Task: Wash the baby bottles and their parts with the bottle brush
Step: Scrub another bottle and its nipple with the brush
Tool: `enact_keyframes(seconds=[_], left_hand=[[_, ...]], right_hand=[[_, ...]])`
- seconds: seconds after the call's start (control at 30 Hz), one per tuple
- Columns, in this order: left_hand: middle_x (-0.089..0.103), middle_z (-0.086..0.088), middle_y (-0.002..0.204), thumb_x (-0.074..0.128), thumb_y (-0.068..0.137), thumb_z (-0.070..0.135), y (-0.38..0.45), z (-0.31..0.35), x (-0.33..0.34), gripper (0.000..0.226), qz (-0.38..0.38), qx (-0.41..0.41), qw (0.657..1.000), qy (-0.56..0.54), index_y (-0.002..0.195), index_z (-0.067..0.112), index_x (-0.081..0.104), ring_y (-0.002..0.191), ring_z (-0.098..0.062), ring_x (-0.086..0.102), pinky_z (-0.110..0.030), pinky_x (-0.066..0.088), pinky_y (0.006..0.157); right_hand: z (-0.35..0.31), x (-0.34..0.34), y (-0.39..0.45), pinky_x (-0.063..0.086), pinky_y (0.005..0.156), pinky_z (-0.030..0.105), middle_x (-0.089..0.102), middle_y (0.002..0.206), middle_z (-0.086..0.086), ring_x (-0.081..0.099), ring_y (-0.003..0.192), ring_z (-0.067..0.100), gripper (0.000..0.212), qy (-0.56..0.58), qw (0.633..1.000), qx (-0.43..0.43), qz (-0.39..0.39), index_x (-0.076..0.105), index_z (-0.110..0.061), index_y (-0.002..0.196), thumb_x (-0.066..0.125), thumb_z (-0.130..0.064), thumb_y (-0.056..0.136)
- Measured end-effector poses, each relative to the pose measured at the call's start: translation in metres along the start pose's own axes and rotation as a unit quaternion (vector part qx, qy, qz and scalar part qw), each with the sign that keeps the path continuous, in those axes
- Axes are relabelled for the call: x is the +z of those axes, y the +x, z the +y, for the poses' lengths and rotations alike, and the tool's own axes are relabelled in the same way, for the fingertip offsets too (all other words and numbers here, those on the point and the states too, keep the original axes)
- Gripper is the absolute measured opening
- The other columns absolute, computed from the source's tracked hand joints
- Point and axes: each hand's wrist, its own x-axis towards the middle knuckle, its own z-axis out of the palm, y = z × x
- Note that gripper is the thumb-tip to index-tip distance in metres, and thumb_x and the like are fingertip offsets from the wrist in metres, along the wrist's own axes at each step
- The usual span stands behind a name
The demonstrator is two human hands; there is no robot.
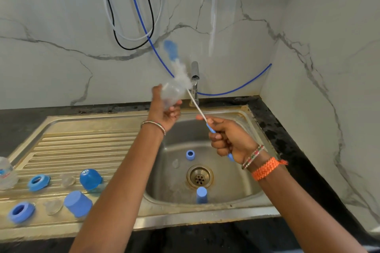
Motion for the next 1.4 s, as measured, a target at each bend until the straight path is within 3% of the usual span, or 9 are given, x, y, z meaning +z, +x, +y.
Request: enact_keyframes(seconds=[0.23, 0.47, 0.6, 0.73, 0.83, 0.97, 1.1, 1.27, 1.4], left_hand=[[0.05, -0.003, 0.054, 0.044, 0.092, 0.049, 0.007, 0.023, -0.017, 0.042, 0.064, 0.08, 0.991, -0.088, 0.09, 0.008, 0.055, 0.037, -0.007, 0.034, -0.017, 0.03, 0.037], [0.052, -0.006, 0.068, 0.047, 0.094, 0.047, 0.008, -0.005, -0.004, 0.041, 0.083, 0.096, 0.991, -0.034, 0.106, 0.008, 0.051, 0.037, -0.004, 0.04, -0.015, 0.034, 0.036], [0.055, -0.007, 0.072, 0.05, 0.095, 0.041, 0.019, 0.023, -0.02, 0.034, 0.155, 0.189, 0.968, -0.049, 0.104, 0.009, 0.049, 0.05, -0.009, 0.048, -0.016, 0.037, 0.04], [0.057, -0.006, 0.083, 0.056, 0.093, 0.034, 0.014, -0.007, -0.014, 0.035, 0.097, 0.201, 0.974, 0.045, 0.116, 0.013, 0.041, 0.057, -0.012, 0.047, -0.018, 0.038, 0.044], [0.056, -0.006, 0.086, 0.058, 0.092, 0.032, 0.009, -0.011, -0.013, 0.028, 0.096, 0.2, 0.974, 0.044, 0.106, 0.016, 0.04, 0.056, -0.012, 0.046, -0.021, 0.04, 0.048], [0.054, -0.008, 0.092, 0.064, 0.088, 0.031, 0.015, 0.019, -0.035, 0.033, 0.165, 0.3, 0.932, 0.12, 0.104, 0.019, 0.037, 0.057, -0.014, 0.048, -0.021, 0.043, 0.047], [0.048, -0.015, 0.103, 0.07, 0.084, 0.024, 0.017, 0.016, -0.043, 0.041, 0.163, 0.36, 0.881, 0.26, 0.104, 0.018, 0.034, 0.073, -0.023, 0.054, -0.02, 0.046, 0.043], [0.045, -0.007, 0.107, 0.071, 0.082, 0.013, 0.009, 0.009, -0.036, 0.042, 0.142, 0.343, 0.881, 0.293, 0.104, 0.02, 0.036, 0.075, -0.012, 0.054, -0.023, 0.051, 0.048], [0.05, 0.005, 0.108, 0.078, 0.074, 0.01, 0.001, -0.002, -0.028, 0.05, 0.02, 0.365, 0.847, 0.385, 0.108, 0.023, 0.043, 0.097, -0.011, 0.054, -0.021, 0.052, 0.075]], right_hand=[[0.007, -0.007, -0.011, 0.019, 0.034, 0.015, 0.029, 0.055, -0.004, 0.02, 0.041, 0.004, 0.031, -0.036, 0.999, 0.024, -0.031, 0.065, -0.024, 0.115, 0.037, -0.019, 0.101], [0.002, 0.0, -0.003, 0.018, 0.033, 0.014, 0.028, 0.054, -0.004, 0.02, 0.039, 0.004, 0.033, 0.013, 0.999, 0.035, -0.032, 0.063, -0.023, 0.115, 0.033, -0.017, 0.101], [0.005, -0.002, -0.014, 0.019, 0.032, 0.014, 0.028, 0.054, -0.004, 0.02, 0.039, 0.003, 0.033, 0.003, 0.998, 0.048, -0.048, 0.063, -0.023, 0.117, 0.034, -0.018, 0.101], [0.002, 0.003, -0.006, 0.017, 0.032, 0.013, 0.028, 0.053, -0.005, 0.019, 0.038, 0.003, 0.034, 0.035, 0.997, 0.056, -0.033, 0.062, -0.021, 0.115, 0.032, -0.017, 0.102], [0.0, 0.005, -0.004, 0.018, 0.031, 0.013, 0.029, 0.052, -0.005, 0.02, 0.037, 0.002, 0.033, 0.051, 0.997, 0.057, -0.029, 0.061, -0.02, 0.116, 0.032, -0.017, 0.102], [0.005, -0.005, -0.023, 0.019, 0.031, 0.014, 0.028, 0.053, -0.004, 0.02, 0.038, 0.003, 0.032, 0.006, 0.997, 0.064, -0.034, 0.063, -0.021, 0.117, 0.035, -0.019, 0.102], [0.016, -0.007, -0.03, 0.018, 0.034, 0.013, 0.031, 0.051, -0.003, 0.02, 0.039, 0.005, 0.027, -0.071, 0.994, 0.002, 0.079, 0.067, -0.021, 0.112, 0.043, -0.018, 0.1], [0.021, -0.011, -0.026, 0.029, 0.036, 0.009, 0.045, 0.044, -0.014, 0.037, 0.037, 0.001, 0.025, -0.285, 0.926, -0.145, 0.202, 0.068, -0.022, 0.113, 0.051, -0.015, 0.096], [0.009, -0.007, -0.005, 0.04, 0.051, 0.01, 0.052, 0.062, -0.011, 0.044, 0.051, 0.0, 0.026, -0.445, 0.842, -0.205, 0.226, 0.069, -0.017, 0.113, 0.051, -0.012, 0.095]])
